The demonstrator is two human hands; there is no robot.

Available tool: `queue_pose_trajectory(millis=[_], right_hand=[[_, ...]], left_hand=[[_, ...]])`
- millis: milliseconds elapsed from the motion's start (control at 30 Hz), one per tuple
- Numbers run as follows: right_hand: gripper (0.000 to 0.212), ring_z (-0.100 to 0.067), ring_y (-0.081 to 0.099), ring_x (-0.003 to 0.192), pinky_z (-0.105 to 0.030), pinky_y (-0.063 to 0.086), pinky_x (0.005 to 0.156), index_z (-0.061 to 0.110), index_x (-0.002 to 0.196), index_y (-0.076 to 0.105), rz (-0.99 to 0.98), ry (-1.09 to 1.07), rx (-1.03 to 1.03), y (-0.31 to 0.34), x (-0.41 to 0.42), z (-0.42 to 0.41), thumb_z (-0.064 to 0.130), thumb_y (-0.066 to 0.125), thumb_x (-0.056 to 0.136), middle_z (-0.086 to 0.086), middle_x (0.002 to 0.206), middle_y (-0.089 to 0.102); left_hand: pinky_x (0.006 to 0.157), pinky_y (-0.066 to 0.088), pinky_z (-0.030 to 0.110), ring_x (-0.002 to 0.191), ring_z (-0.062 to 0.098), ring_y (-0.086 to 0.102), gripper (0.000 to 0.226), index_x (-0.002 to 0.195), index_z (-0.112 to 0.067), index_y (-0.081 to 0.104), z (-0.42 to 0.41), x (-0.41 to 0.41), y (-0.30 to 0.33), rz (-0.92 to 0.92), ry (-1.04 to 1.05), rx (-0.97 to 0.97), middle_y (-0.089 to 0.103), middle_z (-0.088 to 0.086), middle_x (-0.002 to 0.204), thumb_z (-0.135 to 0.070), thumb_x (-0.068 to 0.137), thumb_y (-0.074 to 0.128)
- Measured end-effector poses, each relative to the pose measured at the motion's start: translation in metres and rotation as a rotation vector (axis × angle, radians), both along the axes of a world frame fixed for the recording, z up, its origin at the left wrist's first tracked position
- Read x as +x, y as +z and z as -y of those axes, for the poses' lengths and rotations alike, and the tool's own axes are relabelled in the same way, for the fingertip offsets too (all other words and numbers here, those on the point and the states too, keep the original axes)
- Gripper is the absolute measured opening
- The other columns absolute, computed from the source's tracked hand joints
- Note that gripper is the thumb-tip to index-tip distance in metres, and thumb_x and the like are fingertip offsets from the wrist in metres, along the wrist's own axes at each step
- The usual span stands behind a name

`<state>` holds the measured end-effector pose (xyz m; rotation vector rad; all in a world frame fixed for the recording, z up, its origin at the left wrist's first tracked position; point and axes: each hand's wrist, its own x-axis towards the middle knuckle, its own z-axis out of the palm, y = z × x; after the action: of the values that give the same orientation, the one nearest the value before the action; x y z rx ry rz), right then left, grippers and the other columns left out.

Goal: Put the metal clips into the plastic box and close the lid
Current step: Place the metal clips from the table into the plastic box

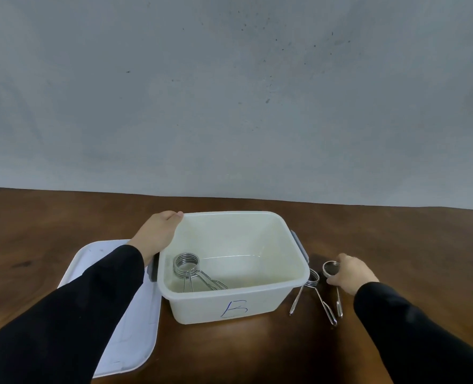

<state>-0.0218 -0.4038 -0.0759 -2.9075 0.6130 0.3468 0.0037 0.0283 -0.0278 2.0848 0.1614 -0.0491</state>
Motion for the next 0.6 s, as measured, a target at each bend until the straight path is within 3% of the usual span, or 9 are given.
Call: queue_pose_trajectory(millis=[100, 167, 233, 300, 400, 467, 600], right_hand=[[0.052, -0.023, 0.064, 0.084, -0.035, 0.056, 0.077, 0.005, 0.123, 0.06, 0.185, -0.015, 0.01, 0.039, 0.007, 0.0, 0.035, 0.076, 0.084, -0.009, 0.1, 0.069], [0.058, -0.028, 0.062, 0.092, -0.035, 0.05, 0.078, 0.006, 0.129, 0.058, 0.35, -0.005, 0.095, 0.088, 0.013, -0.011, 0.035, 0.077, 0.083, -0.013, 0.111, 0.069], [0.06, -0.027, 0.062, 0.096, -0.035, 0.046, 0.079, 0.015, 0.132, 0.056, 0.459, 0.066, 0.222, 0.144, 0.015, -0.039, 0.04, 0.078, 0.081, -0.009, 0.113, 0.068], [0.055, -0.023, 0.067, 0.092, -0.035, 0.05, 0.078, 0.023, 0.125, 0.058, 0.5, 0.188, 0.307, 0.187, 0.011, -0.079, 0.044, 0.079, 0.079, 0.0, 0.103, 0.069], [0.04, -0.02, 0.071, 0.069, -0.033, 0.055, 0.066, 0.023, 0.106, 0.063, 0.34, 0.374, 0.405, 0.2, 0.004, -0.146, 0.041, 0.082, 0.076, 0.0, 0.09, 0.074], [0.036, -0.019, 0.074, 0.064, -0.039, 0.061, 0.07, 0.018, 0.101, 0.065, 0.164, 0.426, 0.416, 0.176, 0.007, -0.181, 0.037, 0.081, 0.076, -0.006, 0.088, 0.077], [0.038, -0.02, 0.076, 0.068, -0.037, 0.061, 0.074, 0.009, 0.092, 0.068, -0.079, 0.47, 0.13, 0.105, 0.028, -0.207, 0.042, 0.076, 0.075, -0.006, 0.077, 0.077]], left_hand=[[0.065, 0.037, 0.026, 0.089, 0.022, 0.052, 0.031, 0.102, -0.013, 0.062, -0.001, -0.001, 0.001, 0.013, -0.003, 0.006, 0.06, 0.008, 0.1, -0.036, 0.103, 0.041], [0.068, 0.038, 0.029, 0.09, 0.023, 0.053, 0.035, 0.105, -0.01, 0.064, 0.0, -0.002, 0.001, 0.02, -0.007, 0.008, 0.063, 0.011, 0.102, -0.036, 0.103, 0.041], [0.075, 0.039, 0.033, 0.092, 0.025, 0.055, 0.041, 0.111, -0.004, 0.066, 0.0, -0.002, 0.002, 0.014, 0.001, 0.007, 0.067, 0.015, 0.108, -0.035, 0.103, 0.041], [0.079, 0.04, 0.034, 0.092, 0.026, 0.058, 0.044, 0.112, -0.001, 0.066, -0.001, -0.001, 0.001, 0.008, 0.0, 0.005, 0.068, 0.019, 0.11, -0.036, 0.103, 0.04], [0.077, 0.04, 0.034, 0.087, 0.025, 0.055, 0.044, 0.106, 0.0, 0.065, -0.004, 0.0, 0.0, -0.001, -0.009, -0.008, 0.067, 0.021, 0.106, -0.036, 0.103, 0.04], [0.075, 0.04, 0.034, 0.083, 0.025, 0.054, 0.046, 0.107, 0.003, 0.065, -0.005, 0.0, -0.002, 0.001, -0.011, -0.024, 0.068, 0.023, 0.104, -0.036, 0.103, 0.04], [0.068, 0.039, 0.033, 0.076, 0.023, 0.054, 0.048, 0.103, 0.003, 0.065, -0.009, 0.002, -0.005, -0.005, -0.009, -0.037, 0.065, 0.014, 0.089, -0.039, 0.101, 0.041]])
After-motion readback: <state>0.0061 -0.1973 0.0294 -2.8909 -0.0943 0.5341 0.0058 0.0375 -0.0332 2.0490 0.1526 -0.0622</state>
